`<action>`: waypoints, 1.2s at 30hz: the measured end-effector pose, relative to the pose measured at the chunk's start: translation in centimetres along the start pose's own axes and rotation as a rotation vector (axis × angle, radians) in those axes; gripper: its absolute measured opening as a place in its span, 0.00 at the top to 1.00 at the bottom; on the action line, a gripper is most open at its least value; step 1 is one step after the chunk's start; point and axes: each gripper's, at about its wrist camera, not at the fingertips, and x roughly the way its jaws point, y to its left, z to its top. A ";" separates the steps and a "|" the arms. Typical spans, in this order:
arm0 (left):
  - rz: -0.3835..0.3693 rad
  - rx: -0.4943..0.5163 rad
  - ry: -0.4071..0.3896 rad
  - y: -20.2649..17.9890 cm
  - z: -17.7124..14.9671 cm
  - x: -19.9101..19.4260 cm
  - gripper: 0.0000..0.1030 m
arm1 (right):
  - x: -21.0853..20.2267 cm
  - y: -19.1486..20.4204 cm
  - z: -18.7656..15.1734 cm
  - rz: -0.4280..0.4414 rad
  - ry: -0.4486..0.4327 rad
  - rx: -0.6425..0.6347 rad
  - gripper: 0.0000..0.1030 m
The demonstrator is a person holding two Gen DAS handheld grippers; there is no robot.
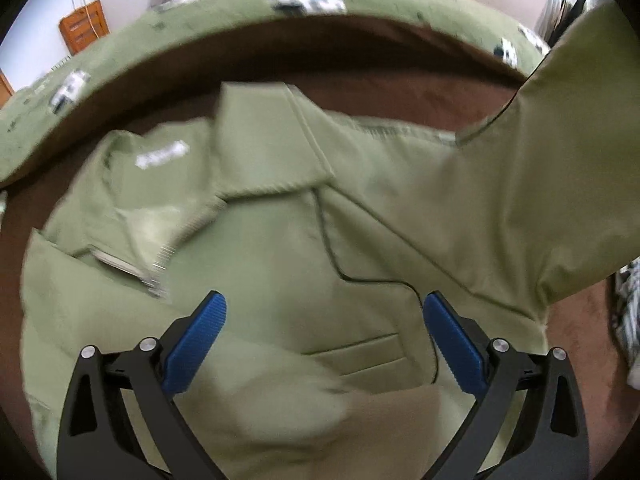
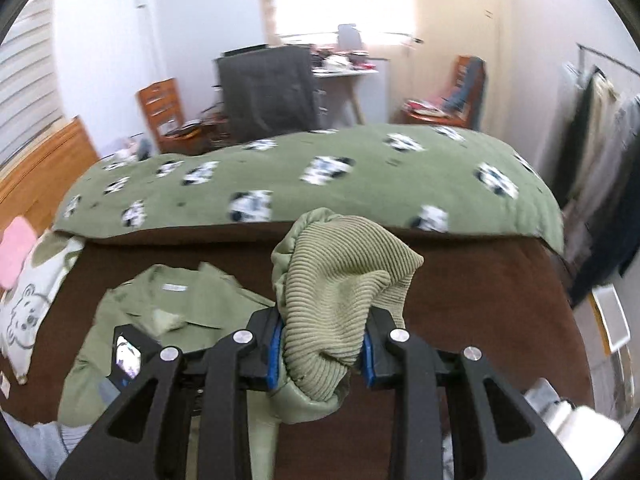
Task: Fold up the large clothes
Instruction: 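Lift the cuff with the right tool and fold the sleeve across the jacket front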
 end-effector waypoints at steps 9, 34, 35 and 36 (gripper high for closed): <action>0.094 -0.007 -0.132 10.6 -1.0 -8.0 0.06 | 3.6 14.5 -0.1 0.090 0.010 -0.046 0.71; 0.284 -0.212 0.005 30.9 -15.1 -9.7 0.06 | 25.2 37.6 -19.7 -0.055 0.286 -0.293 0.44; 0.283 -0.213 0.007 30.9 -15.3 -9.6 0.06 | 25.2 37.8 -19.9 -0.050 0.287 -0.303 0.40; 0.282 -0.214 0.008 30.9 -15.4 -9.5 0.06 | 25.1 38.1 -20.0 -0.039 0.289 -0.318 0.30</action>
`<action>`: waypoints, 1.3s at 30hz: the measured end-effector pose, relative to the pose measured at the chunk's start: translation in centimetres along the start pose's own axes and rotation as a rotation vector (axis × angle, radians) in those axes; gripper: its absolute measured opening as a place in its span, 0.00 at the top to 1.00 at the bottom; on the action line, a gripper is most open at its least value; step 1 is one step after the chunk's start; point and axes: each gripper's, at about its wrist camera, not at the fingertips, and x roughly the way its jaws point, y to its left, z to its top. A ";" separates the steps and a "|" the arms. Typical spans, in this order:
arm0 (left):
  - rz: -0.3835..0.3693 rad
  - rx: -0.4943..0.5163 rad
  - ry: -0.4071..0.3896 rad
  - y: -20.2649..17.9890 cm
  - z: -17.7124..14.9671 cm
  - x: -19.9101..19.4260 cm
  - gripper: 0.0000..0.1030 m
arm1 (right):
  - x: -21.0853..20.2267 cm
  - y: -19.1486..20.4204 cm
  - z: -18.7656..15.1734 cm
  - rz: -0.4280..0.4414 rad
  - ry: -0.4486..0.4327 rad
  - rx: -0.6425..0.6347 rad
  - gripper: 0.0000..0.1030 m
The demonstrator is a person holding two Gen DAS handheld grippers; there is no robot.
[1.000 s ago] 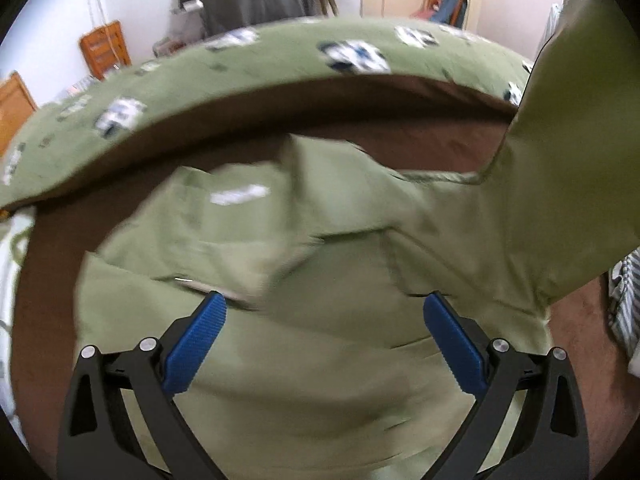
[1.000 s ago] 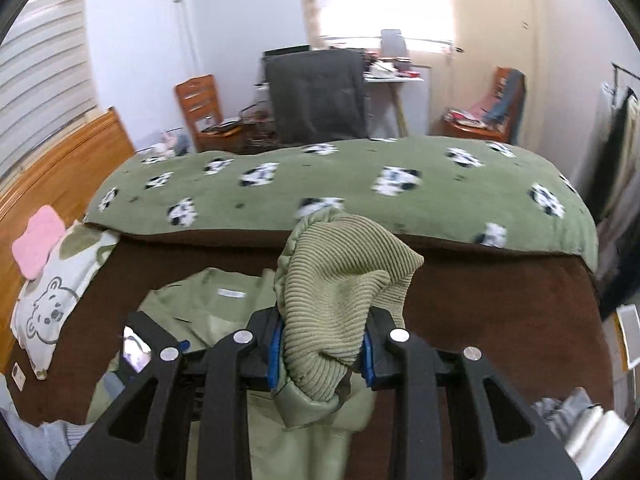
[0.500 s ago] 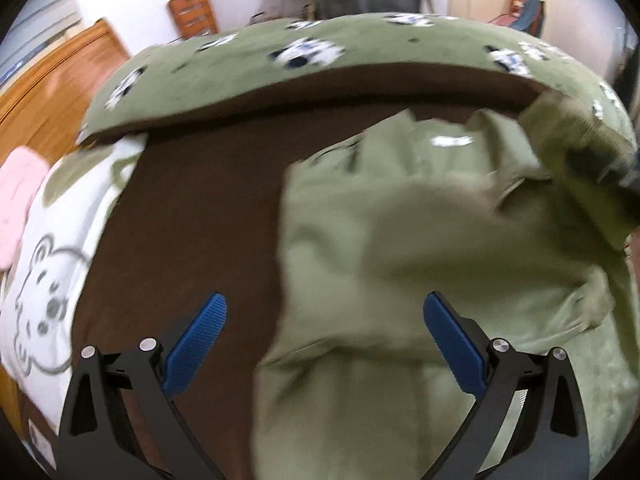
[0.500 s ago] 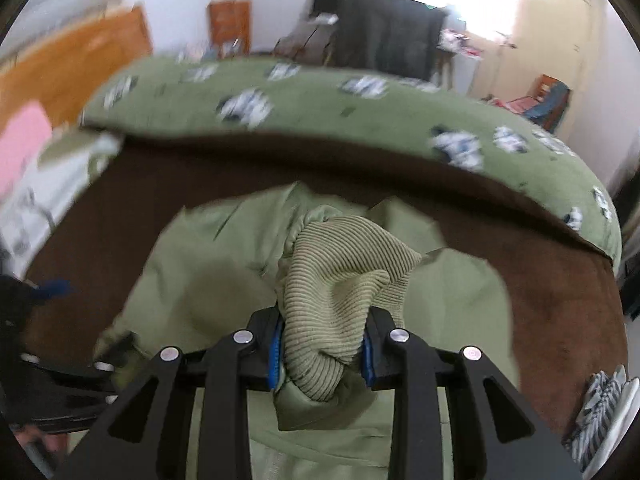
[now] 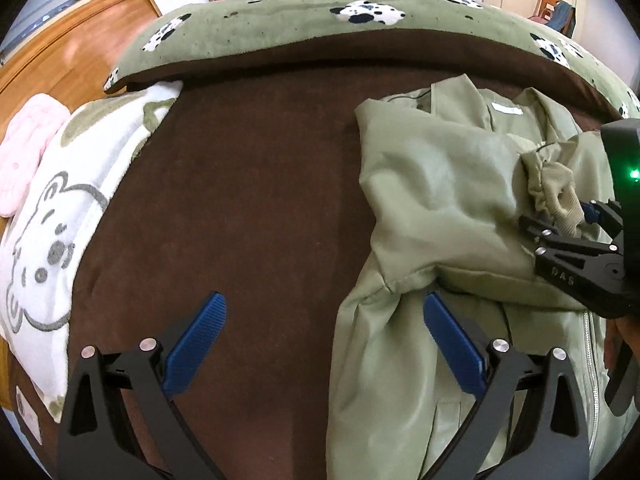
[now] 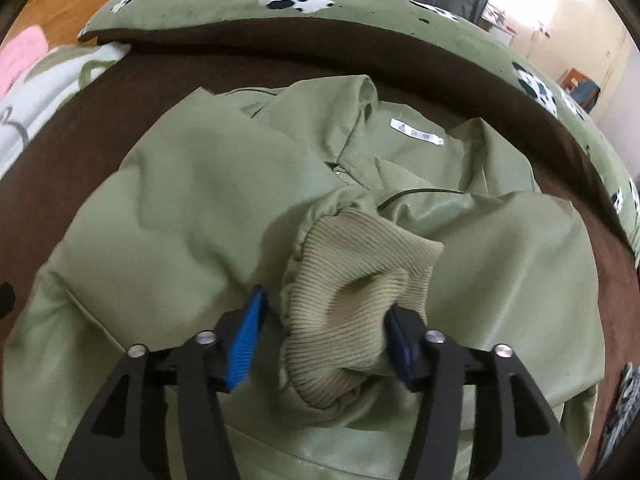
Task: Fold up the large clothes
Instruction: 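Lift the cuff with the right tool and fold the sleeve across the jacket front, then open the right tool to release the cuff onto the folded sleeve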
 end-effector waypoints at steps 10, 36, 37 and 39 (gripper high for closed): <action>0.009 0.016 -0.032 -1.2 1.6 -2.2 0.06 | -7.1 0.0 1.2 0.014 -0.126 -0.062 0.13; -0.199 0.012 -0.092 -17.9 7.7 -0.1 0.08 | -3.4 -20.4 -3.6 0.009 0.005 0.237 0.85; -0.182 0.004 -0.062 -18.0 7.3 1.4 0.08 | -2.7 -20.8 -4.0 0.008 0.016 0.238 0.85; -0.156 -0.012 -0.011 -17.7 6.6 3.8 0.07 | -1.3 -21.6 -4.9 0.000 0.032 0.247 0.85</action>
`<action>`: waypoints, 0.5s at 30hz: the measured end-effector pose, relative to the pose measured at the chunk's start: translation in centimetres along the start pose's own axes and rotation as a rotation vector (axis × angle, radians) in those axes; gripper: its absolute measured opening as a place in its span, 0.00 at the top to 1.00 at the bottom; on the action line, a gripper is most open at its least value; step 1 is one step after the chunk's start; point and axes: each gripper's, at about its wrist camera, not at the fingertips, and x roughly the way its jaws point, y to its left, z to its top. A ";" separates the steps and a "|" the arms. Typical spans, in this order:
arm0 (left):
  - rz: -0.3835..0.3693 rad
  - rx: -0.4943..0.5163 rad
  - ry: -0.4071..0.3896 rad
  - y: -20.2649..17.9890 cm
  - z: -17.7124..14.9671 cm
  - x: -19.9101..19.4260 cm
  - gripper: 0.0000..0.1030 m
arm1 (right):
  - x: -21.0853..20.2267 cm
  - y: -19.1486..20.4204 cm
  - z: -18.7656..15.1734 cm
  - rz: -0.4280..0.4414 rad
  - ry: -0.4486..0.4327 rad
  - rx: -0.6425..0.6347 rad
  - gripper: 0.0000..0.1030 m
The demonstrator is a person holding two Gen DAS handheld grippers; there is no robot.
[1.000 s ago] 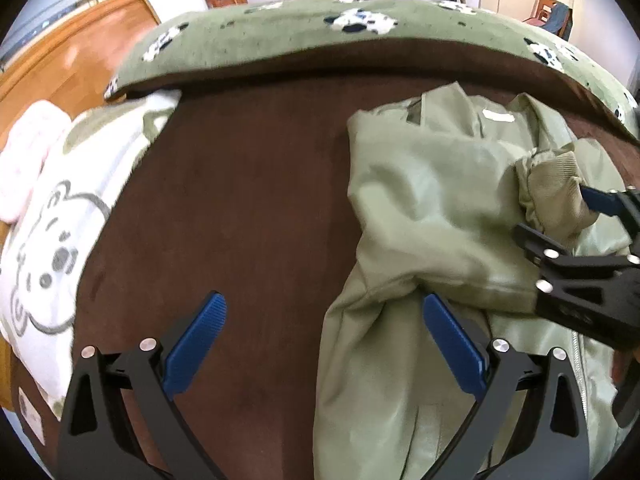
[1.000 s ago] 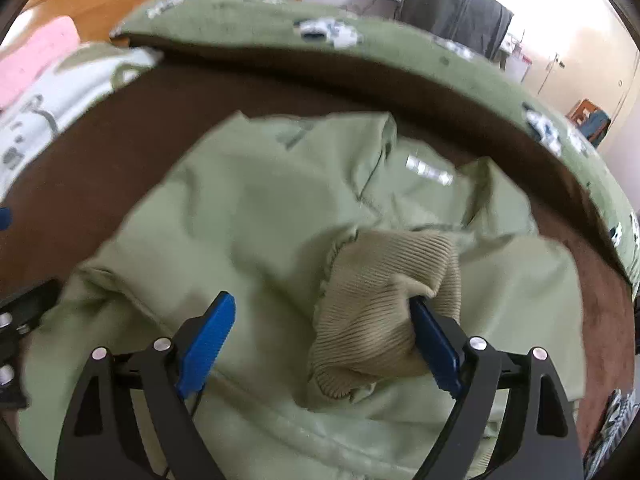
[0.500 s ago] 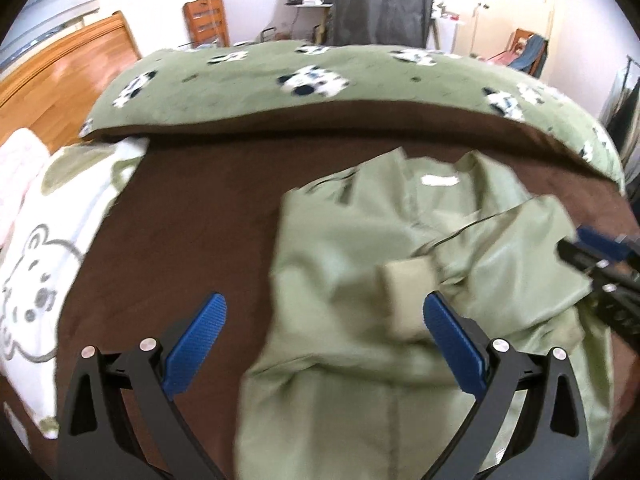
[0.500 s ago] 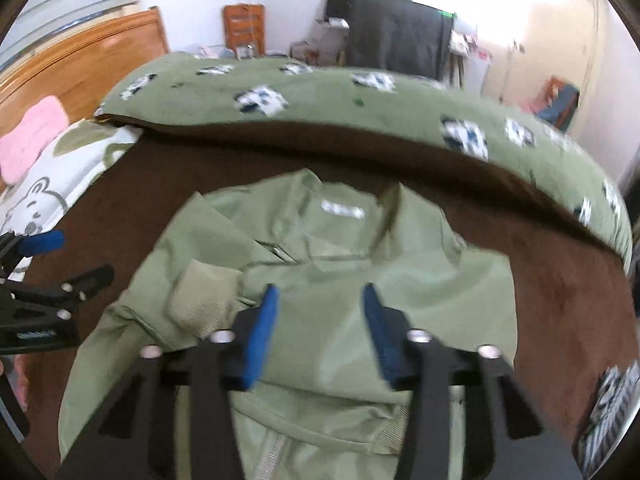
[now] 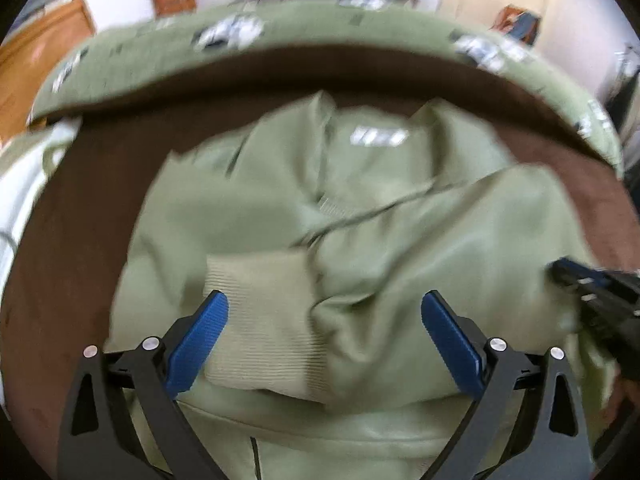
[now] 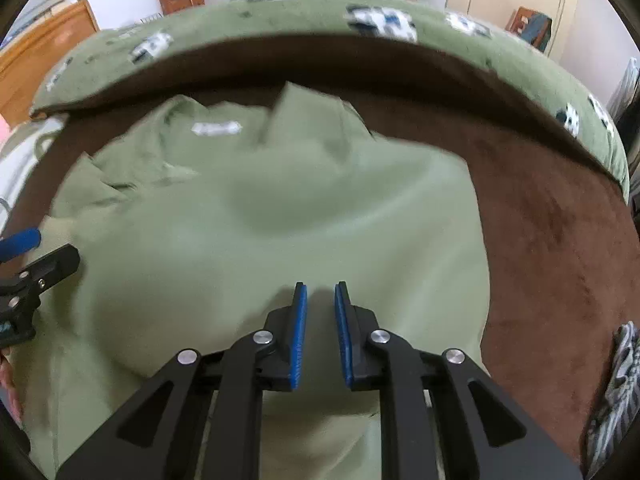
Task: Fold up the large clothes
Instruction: 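Open the right tool to release the cuff onto the folded sleeve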
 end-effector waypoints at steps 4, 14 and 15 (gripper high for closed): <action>-0.042 -0.037 0.079 1.8 -1.6 4.0 0.05 | 2.5 -1.5 -0.7 -0.013 0.030 0.013 0.84; -0.021 0.030 0.006 1.2 -2.0 4.9 0.05 | 3.5 -1.2 -0.9 -0.036 -0.014 -0.056 0.81; -0.018 0.032 0.008 1.2 -1.9 4.8 0.05 | 3.4 -1.2 -0.9 -0.039 -0.014 -0.057 0.80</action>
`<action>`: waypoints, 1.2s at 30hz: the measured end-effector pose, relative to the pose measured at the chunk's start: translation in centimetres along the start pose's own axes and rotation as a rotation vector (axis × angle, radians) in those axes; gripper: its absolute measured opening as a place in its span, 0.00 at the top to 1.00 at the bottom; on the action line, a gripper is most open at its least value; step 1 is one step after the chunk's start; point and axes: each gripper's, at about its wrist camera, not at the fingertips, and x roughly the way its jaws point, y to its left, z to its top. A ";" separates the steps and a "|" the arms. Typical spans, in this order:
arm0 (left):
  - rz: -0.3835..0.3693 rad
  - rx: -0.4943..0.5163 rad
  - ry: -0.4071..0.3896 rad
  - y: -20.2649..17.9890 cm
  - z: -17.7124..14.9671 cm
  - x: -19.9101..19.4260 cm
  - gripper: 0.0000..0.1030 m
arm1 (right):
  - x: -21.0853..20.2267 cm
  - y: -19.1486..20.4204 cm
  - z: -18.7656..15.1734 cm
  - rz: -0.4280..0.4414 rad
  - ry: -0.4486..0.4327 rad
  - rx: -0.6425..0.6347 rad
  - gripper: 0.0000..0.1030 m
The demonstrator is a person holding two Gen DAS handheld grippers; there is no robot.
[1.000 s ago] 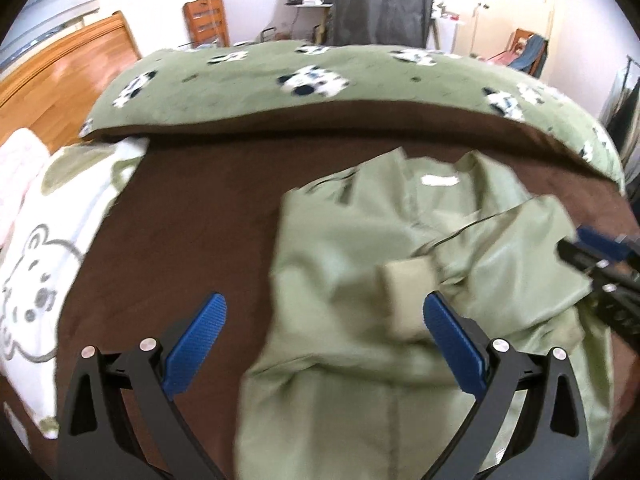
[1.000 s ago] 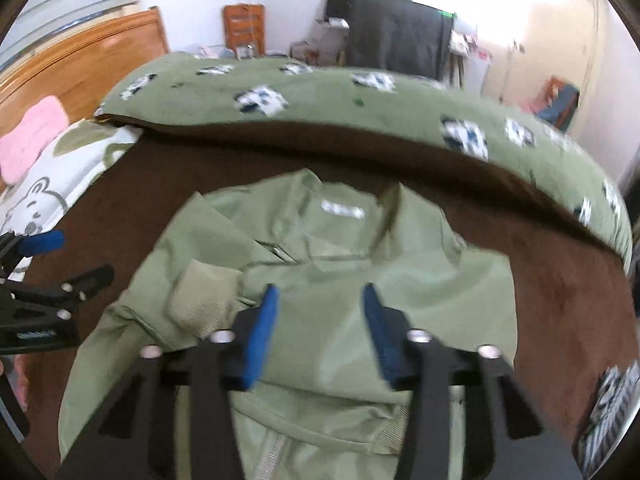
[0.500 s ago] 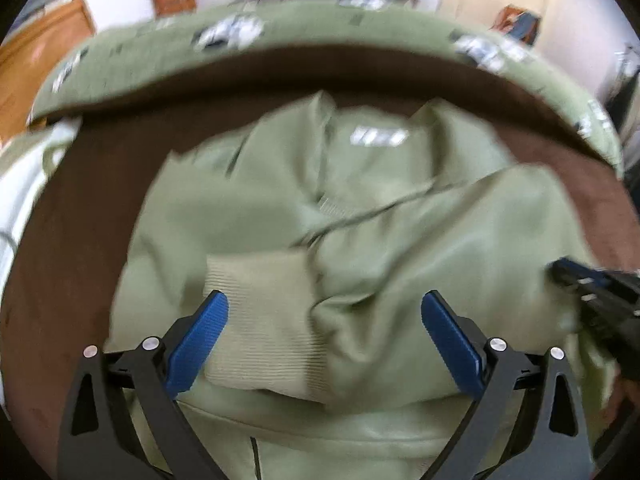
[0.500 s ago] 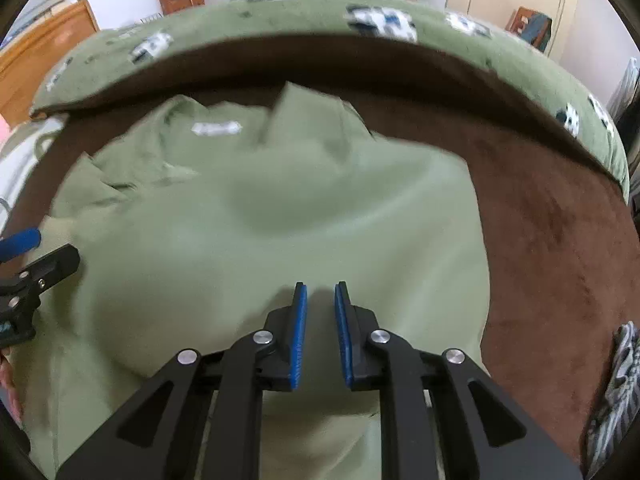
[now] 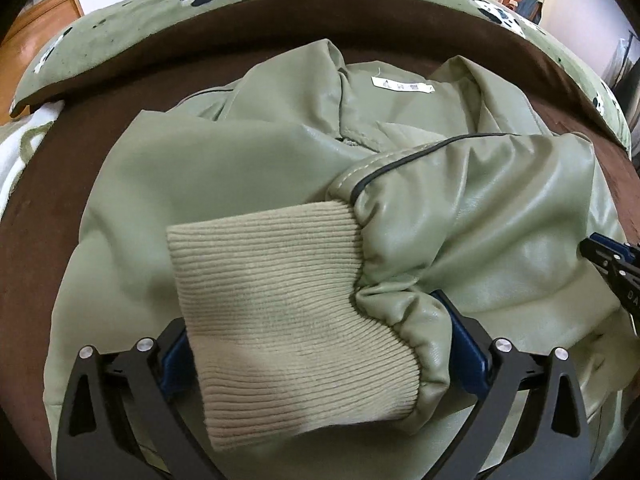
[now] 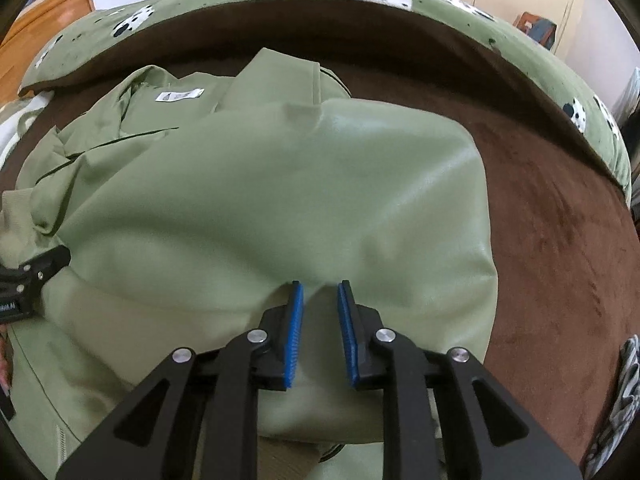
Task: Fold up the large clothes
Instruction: 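Open the right tool to release the cuff onto the folded sleeve, then move both tools to the ribbed hem of the jacket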
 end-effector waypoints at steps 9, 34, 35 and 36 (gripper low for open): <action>0.002 -0.070 0.007 0.2 -0.4 -3.1 0.06 | -6.9 0.0 -0.3 -0.049 -0.178 0.022 0.16; 0.112 -0.022 -0.003 5.1 -18.3 -21.2 0.06 | -22.5 0.7 -16.6 0.001 -0.122 0.039 0.13; 0.110 -0.023 0.006 5.4 -19.0 -21.1 0.06 | -22.6 0.7 -17.4 -0.007 -0.113 0.045 0.13; 0.104 -0.026 0.020 5.7 -19.9 -21.0 0.06 | -22.6 0.7 -18.8 -0.018 -0.099 0.055 0.13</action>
